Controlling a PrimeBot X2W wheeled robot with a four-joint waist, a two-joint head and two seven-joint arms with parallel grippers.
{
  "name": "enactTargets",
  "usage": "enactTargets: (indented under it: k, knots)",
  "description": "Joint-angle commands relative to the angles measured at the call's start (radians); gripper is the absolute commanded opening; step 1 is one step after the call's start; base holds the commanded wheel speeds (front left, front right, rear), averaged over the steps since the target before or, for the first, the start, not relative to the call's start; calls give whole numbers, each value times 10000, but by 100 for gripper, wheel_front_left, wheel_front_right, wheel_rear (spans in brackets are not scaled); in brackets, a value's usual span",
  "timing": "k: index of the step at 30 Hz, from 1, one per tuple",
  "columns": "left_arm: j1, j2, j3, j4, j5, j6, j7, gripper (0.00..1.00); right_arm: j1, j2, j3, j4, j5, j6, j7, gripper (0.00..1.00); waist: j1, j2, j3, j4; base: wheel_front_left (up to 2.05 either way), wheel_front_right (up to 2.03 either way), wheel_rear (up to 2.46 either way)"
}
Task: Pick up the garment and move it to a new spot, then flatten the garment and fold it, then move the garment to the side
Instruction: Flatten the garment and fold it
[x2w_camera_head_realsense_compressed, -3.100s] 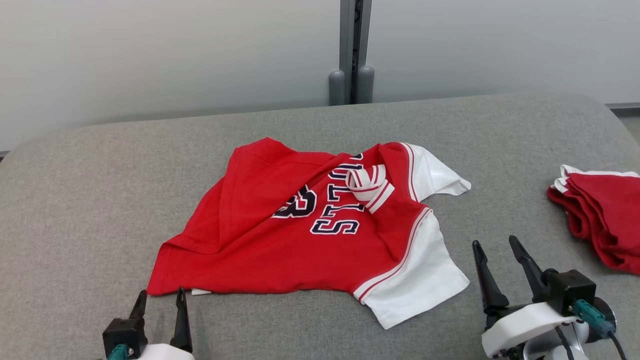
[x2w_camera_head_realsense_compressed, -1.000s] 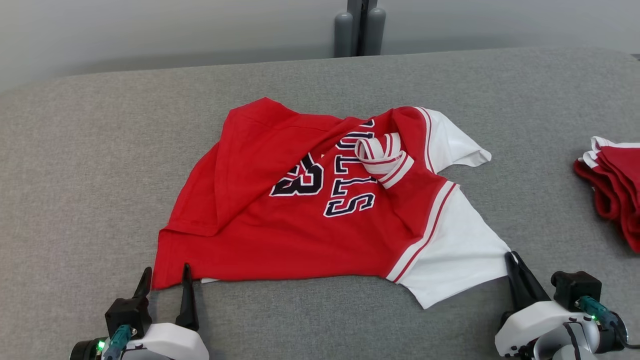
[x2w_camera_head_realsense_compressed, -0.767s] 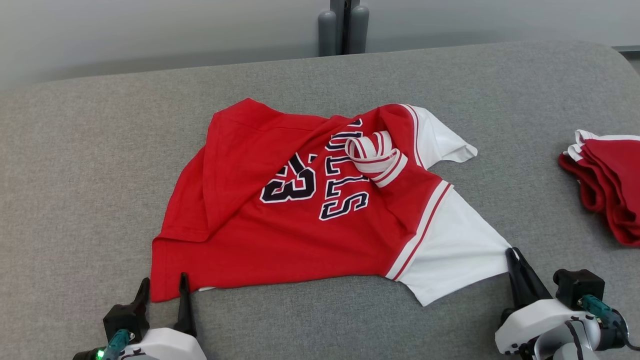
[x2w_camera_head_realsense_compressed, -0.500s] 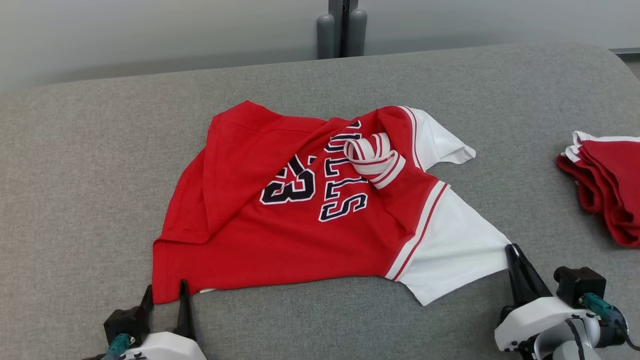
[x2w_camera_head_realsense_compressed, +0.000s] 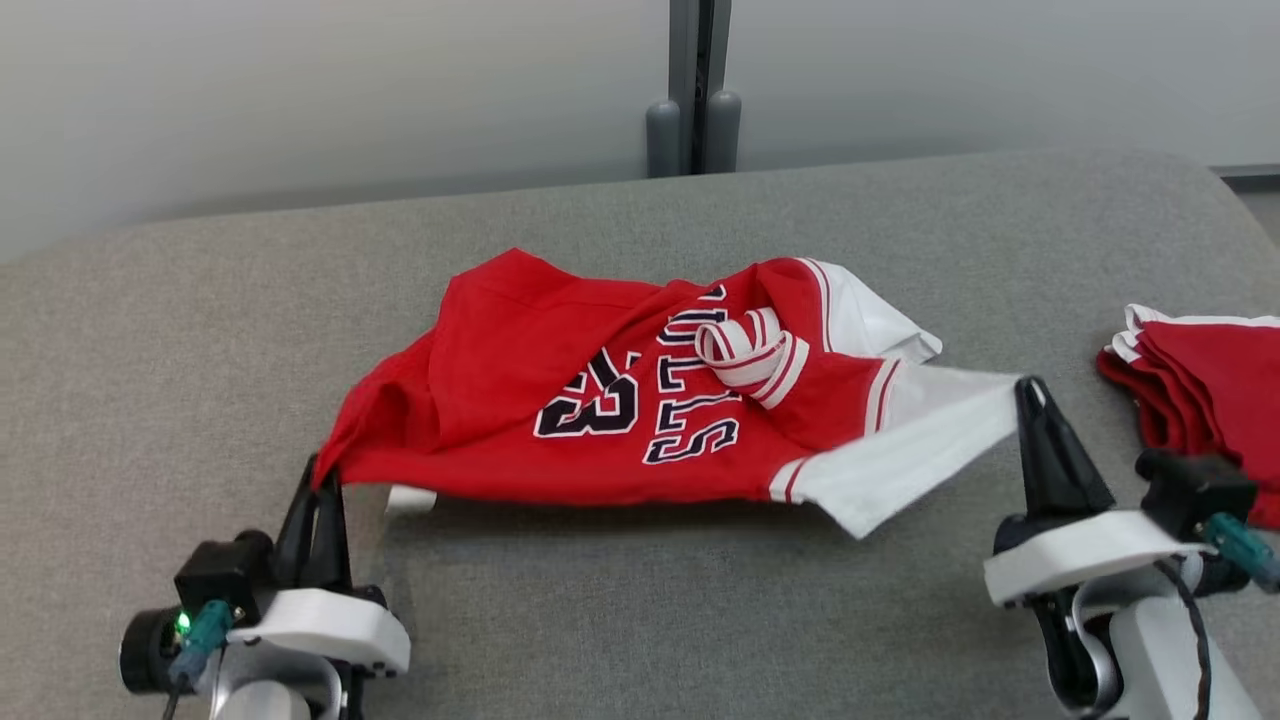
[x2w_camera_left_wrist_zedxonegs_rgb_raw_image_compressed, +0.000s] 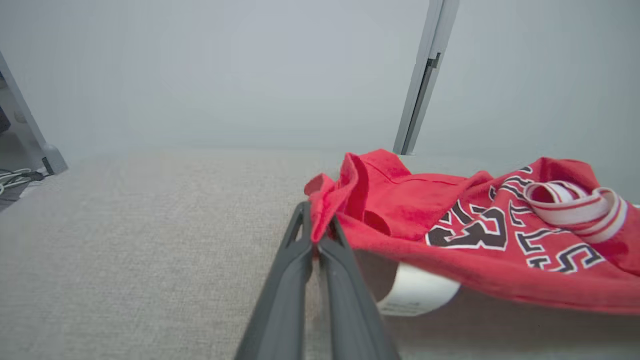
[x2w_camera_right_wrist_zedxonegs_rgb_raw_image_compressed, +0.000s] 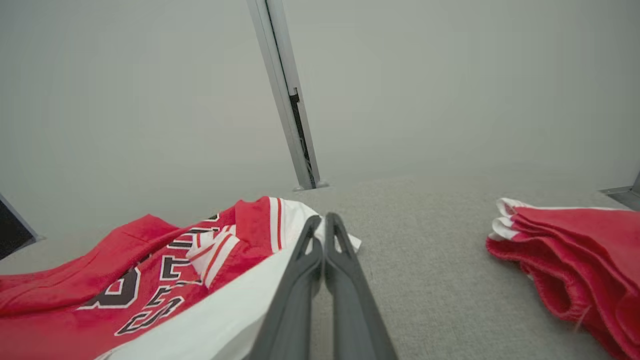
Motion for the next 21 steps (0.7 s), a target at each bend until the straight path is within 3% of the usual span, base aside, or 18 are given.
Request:
enactTargets:
  k: [1,11,21]
  knots:
    - [-371,56,163,-253,228,-138,-18,0,-361,-87,-19,-284,68,-3,1,0,0,-1,-417,-17,0,0,0]
    - [-3022,1075,593,-605,1000,-1020,-18,0,-3078,-239,-200,-1340,166,-3,0,0,0,-1,-1247,-7,0,0,0]
    - [-5434,2036,539,104,981,-1403,511,0,-5183,-870,-170,-1360,245,-3,1,0,0,-1,-1145,189,0,0,0]
